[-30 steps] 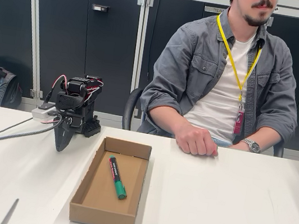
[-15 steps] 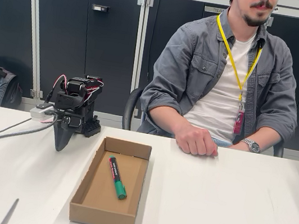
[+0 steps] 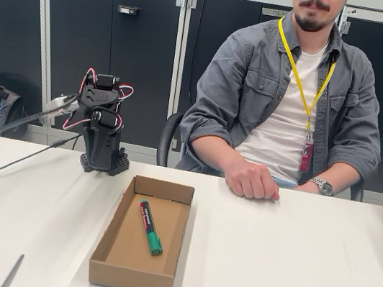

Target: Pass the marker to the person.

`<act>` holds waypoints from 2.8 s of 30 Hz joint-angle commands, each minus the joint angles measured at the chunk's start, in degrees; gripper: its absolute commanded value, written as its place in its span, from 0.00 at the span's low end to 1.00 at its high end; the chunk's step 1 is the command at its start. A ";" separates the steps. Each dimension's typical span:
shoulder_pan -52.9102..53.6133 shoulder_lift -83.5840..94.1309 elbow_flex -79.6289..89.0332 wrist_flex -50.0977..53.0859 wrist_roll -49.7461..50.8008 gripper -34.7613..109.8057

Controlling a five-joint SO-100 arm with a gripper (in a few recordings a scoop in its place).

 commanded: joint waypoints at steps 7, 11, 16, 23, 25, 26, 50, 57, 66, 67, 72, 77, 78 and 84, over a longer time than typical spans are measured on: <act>-2.72 -21.36 -29.44 0.44 5.71 0.21; -4.22 -29.79 -37.71 -0.44 7.12 0.21; -6.42 -38.94 -46.14 -3.34 9.14 0.21; -10.11 -43.24 -46.58 -17.14 11.16 0.21; -11.51 -44.03 -45.18 -20.21 11.34 0.21; -12.04 -44.47 -44.65 -21.53 11.60 0.21; -24.87 -74.71 -55.81 -24.96 4.04 0.21; -27.77 -77.61 -56.07 -25.75 -16.00 0.21; -30.15 -78.05 -56.69 -12.48 -27.77 0.21; -30.41 -78.05 -56.34 -10.20 -27.25 0.21; -31.55 -77.78 -53.09 -5.71 -23.55 0.21; -31.73 -77.52 -52.03 -3.60 -20.83 0.21; -31.64 -77.52 -51.77 -2.90 -20.74 0.21; -30.67 -77.96 -48.87 -2.37 -22.15 0.21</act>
